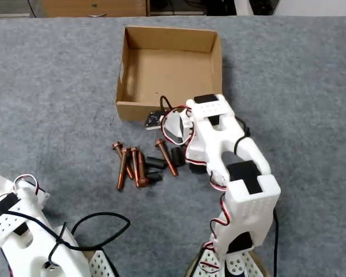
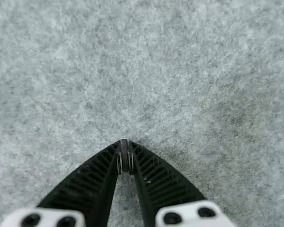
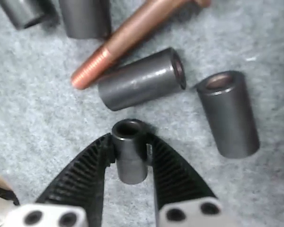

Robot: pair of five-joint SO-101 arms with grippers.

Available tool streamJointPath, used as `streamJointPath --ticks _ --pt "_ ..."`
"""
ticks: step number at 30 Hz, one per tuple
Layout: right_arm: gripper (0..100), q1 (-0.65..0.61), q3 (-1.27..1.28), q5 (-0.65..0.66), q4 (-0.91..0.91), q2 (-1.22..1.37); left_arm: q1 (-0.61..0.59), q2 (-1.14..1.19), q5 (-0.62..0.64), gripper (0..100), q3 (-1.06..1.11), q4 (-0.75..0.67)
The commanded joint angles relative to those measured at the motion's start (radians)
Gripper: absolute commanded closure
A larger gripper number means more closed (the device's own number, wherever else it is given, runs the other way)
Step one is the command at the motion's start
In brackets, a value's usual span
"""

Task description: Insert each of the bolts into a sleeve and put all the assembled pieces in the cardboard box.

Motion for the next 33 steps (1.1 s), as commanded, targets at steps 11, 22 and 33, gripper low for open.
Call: streamJointPath --ticks 11,22,33 --pt "99.7 0.031 0.018 -0.038 -0.026 -0.295 0.014 -0.016 0.005 98 -0.003 -0.008" --pt "99.7 0.088 0.001 -0.384 -0.055 -0.862 0.014 -0.016 0.009 98 -0.009 -0.005" --pt "99.7 0.321 0.051 -0.806 0.046 -1.320 0.336 -0.005 -0.015 98 -0.443 0.440"
